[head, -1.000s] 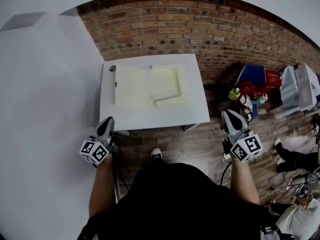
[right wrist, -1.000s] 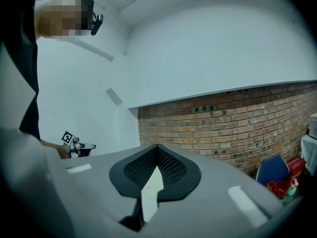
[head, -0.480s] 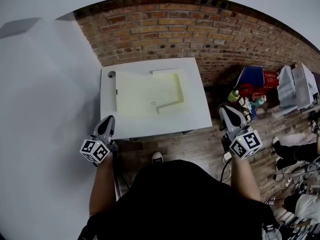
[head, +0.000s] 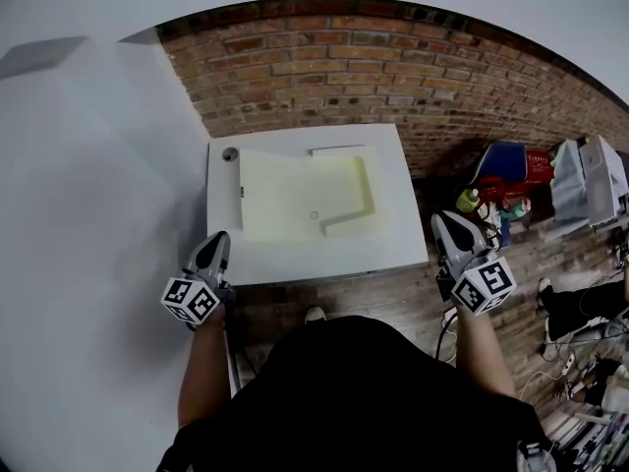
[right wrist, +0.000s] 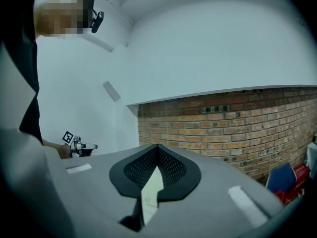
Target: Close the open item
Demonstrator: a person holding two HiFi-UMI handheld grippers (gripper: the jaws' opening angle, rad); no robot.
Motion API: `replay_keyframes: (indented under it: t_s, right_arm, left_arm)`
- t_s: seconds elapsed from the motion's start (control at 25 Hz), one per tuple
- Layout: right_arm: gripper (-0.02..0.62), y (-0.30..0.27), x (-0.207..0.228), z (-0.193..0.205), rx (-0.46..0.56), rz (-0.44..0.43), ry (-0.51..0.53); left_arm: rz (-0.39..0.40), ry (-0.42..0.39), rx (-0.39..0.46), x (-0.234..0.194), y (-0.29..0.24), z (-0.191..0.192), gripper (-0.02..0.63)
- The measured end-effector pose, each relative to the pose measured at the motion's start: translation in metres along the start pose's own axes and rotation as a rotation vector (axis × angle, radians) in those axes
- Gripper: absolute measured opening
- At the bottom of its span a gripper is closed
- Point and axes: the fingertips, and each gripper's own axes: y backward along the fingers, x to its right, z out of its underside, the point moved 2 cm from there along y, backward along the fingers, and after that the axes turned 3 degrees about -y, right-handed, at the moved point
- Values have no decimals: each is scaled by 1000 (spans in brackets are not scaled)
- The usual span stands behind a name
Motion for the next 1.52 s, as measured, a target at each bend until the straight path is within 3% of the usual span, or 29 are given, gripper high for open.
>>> replay_keyframes:
  t_s: [0.64, 1.04, 1.52]
  right_arm:
    - [2, -56, -18, -2, 13, -29, 5]
    - [2, -43, -17, -8, 24, 7, 11]
    - [2, -22, -12, -7, 24, 20, 17]
  left_arm:
    - [-27, 9, 1, -54, -2, -10, 3]
    - [18, 8, -7, -47, -13, -9, 3]
    - [12, 11, -10, -34, -4, 1, 3]
